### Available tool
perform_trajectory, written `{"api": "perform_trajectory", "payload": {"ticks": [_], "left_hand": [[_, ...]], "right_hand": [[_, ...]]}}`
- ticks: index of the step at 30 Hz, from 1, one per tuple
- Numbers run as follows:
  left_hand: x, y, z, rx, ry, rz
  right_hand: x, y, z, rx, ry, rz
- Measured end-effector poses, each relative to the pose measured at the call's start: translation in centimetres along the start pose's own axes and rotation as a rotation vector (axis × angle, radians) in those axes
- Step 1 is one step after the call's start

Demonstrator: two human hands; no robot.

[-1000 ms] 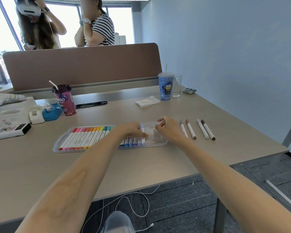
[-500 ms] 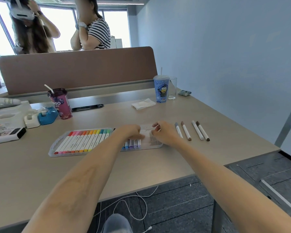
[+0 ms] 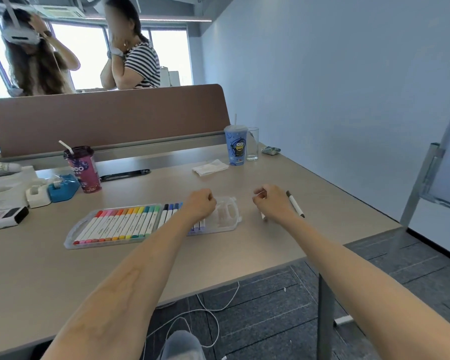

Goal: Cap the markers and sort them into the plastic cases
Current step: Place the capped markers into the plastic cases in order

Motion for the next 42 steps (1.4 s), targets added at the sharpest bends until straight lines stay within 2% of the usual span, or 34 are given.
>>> {"api": "perform_trajectory", "payload": {"ticks": [5, 11, 29, 37, 42], "left_hand": [[-0.4, 2.1, 5.4, 0.018, 0.079, -0.03], [-1.3, 4.8, 9.6, 0.025, 0.135, -0.056], [-3.9, 7.5, 11.1, -0.261, 0.041, -0.141], [-2.9, 6.7, 10.6, -0.155, 0.008, -0.135], [-1.9, 5.5, 9.9, 0.091, 0.024, -0.118]], "right_hand": [[0.3, -4.6, 4.6, 0.081, 0.081, 0.093], [0.3, -7.4, 7.5, 0.125, 0.111, 0.095], [0.3, -9.6, 10.5, 0.102, 0.086, 0.115], [-0.2, -8.1, 8.9, 0.091, 0.064, 0.082], [-0.9, -6.3, 7.6, 0.095, 0.085, 0.029]]}}
Point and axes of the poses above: each hand's wrist, its own x-axis away from the middle knuckle, its own y-axis out of the palm, z = x × y, the point moved 7 cm from there along -x, towards the middle knuckle, and after that the axes turned 4 degrees about z, right-handed, at the moved point
